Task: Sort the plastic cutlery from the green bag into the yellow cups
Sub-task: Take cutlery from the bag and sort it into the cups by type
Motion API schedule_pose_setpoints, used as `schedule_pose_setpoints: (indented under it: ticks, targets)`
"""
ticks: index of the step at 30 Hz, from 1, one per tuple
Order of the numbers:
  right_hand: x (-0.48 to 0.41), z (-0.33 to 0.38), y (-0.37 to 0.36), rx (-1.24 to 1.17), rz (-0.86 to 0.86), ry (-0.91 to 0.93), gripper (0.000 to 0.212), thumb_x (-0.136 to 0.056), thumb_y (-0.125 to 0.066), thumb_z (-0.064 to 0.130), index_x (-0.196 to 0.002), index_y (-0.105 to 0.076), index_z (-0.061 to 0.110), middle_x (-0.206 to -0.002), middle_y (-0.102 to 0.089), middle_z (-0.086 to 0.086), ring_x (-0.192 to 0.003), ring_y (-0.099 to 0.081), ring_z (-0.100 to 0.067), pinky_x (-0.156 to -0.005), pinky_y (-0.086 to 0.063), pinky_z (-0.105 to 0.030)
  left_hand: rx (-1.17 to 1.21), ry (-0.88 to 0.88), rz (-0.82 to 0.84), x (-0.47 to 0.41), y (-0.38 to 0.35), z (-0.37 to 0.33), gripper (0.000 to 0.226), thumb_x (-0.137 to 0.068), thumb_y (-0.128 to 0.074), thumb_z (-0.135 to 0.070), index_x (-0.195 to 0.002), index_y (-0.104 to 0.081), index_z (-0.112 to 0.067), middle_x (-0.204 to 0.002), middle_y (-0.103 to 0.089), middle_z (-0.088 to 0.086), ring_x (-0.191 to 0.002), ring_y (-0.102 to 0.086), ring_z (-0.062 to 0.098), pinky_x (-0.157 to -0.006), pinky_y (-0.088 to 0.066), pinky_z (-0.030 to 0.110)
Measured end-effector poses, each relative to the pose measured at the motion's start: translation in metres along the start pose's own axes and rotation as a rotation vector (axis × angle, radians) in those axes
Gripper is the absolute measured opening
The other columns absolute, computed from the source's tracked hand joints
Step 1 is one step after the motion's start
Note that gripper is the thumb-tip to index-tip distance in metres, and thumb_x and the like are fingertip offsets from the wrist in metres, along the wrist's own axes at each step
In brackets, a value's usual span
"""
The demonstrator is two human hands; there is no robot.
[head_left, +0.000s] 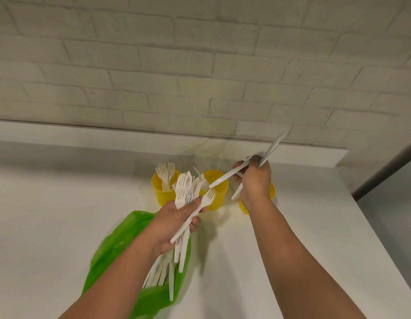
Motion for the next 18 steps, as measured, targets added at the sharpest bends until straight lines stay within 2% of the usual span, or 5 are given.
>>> schedule_pose_setpoints:
  ticks: [3, 5, 10, 15, 18]
  targets:
    - [0.006, 0.002, -0.005, -0.127, 0.045, 0.012, 0.017, -0.11, -0.034, 0.025, -0.103, -0.044, 0.013, -0.078, -0.068, -0.014, -0.079, -0.076, -0.035, -0.071, -0.063, -0.046, 0.049, -0.011, -0.015, -0.003, 0.001, 0.001, 0.035, -0.088, -0.075, -0.037, -0.112, -0.068, -0.013, -0.084, -0.062, 0.003, -0.053, -0.045, 0.01, -0.049, -0.041, 0.02]
    - [0.007, 0.005, -0.009, -0.198, 0.058, 0.023, 0.017, -0.11, -0.035, 0.025, -0.102, -0.044, 0.013, -0.071, -0.06, -0.013, -0.064, -0.072, -0.034, -0.069, -0.063, -0.049, 0.06, -0.032, 0.016, -0.004, -0.001, -0.003, 0.047, -0.078, -0.082, -0.045, -0.112, -0.069, -0.015, -0.081, -0.058, 0.002, -0.052, -0.043, 0.008, -0.049, -0.04, 0.019]
    - [0.003, 0.006, -0.012, -0.076, 0.027, 0.096, 0.023, -0.107, -0.045, 0.037, -0.097, -0.049, 0.017, -0.055, -0.033, 0.003, -0.042, -0.028, -0.012, -0.042, -0.027, -0.023, 0.125, -0.069, 0.064, -0.008, -0.002, -0.008, 0.102, -0.049, -0.102, -0.043, -0.131, -0.061, 0.002, -0.08, -0.057, 0.001, -0.051, -0.045, 0.007, -0.048, -0.039, 0.018]
    - [-0.002, -0.002, -0.029, 0.087, 0.077, 0.117, 0.04, -0.102, -0.058, 0.04, -0.075, -0.051, 0.011, -0.05, -0.037, 0.002, -0.037, -0.033, -0.014, -0.041, -0.029, -0.023, 0.164, -0.09, 0.063, -0.008, -0.004, -0.015, 0.047, -0.074, -0.089, -0.008, -0.117, -0.071, -0.008, -0.09, -0.053, 0.006, -0.053, -0.046, 0.007, -0.049, -0.042, 0.018]
    - [-0.005, -0.005, -0.045, -0.027, 0.14, 0.139, 0.039, -0.107, -0.047, 0.035, -0.074, -0.042, 0.015, -0.053, -0.038, 0.003, -0.043, -0.035, -0.015, -0.044, -0.033, -0.026, 0.125, -0.097, 0.023, -0.004, -0.003, -0.02, 0.041, -0.081, -0.08, -0.01, -0.12, -0.071, -0.004, -0.081, -0.056, 0.0, -0.057, -0.047, 0.008, -0.051, -0.043, 0.017]
Point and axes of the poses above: each hand's wrist, its own x-axis away from the middle knuckle, its own y-axis out of the back of the hand, z = x × y, the point moved 6 cm from there along -x, towards the middle knuckle
